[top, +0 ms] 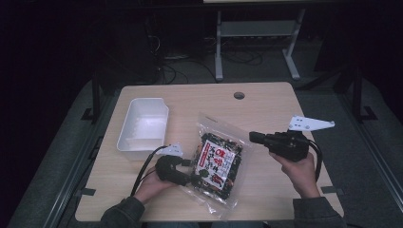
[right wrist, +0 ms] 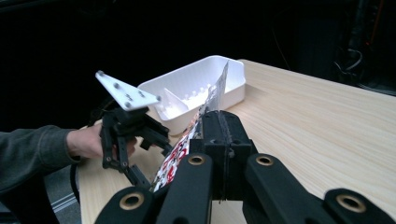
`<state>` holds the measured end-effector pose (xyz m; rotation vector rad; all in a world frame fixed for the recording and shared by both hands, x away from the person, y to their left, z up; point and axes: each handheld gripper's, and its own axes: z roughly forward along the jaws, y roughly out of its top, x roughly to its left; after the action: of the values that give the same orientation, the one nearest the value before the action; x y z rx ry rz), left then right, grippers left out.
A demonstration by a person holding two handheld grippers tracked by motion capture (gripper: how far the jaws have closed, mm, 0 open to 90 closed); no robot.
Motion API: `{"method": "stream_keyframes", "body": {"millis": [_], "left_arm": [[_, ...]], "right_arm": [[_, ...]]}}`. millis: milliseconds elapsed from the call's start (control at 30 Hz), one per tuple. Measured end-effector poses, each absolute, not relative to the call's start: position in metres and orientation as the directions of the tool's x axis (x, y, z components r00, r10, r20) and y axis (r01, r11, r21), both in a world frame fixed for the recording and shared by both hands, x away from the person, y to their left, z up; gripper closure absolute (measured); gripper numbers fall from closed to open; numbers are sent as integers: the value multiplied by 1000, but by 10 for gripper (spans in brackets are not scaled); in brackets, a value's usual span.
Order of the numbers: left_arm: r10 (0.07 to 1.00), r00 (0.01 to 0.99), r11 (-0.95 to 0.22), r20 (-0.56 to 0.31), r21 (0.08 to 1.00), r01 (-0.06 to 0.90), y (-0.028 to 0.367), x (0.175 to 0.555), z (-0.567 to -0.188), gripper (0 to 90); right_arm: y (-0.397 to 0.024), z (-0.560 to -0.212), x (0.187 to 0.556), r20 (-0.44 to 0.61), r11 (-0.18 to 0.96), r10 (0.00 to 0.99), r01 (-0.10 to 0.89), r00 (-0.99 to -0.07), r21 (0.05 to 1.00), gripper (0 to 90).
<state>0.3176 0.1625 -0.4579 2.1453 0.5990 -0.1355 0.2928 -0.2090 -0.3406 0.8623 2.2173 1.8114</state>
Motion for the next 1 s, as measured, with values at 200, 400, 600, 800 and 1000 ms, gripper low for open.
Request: {"method": "stream_keyframes", "body": {"millis": [200, 400, 600, 800, 1000], "left_arm": [[303, 883, -489, -357, 737, 466, 163, 317, -458, 403], [265, 903, -497, -339, 754, 429, 165, 315, -455, 625], [246, 918, -495, -310, 774, 394, 165, 311, -450, 681], [247, 924, -495, -292, 782, 379, 164, 309, -448, 690], [251, 926, -495, -283, 784, 374, 164, 308, -447, 693]], "right_arm": [[-204, -339, 293, 246, 82, 499, 328, -831, 941, 898], [-204, -345, 295, 259, 69, 510, 339, -820, 938, 898], [-215, -350, 298, 272, 33, 536, 342, -799, 939, 895], [-217, -351, 298, 250, 45, 563, 331, -788, 943, 776], [-215, -362, 301, 266, 71, 549, 361, -792, 930, 513]]}}
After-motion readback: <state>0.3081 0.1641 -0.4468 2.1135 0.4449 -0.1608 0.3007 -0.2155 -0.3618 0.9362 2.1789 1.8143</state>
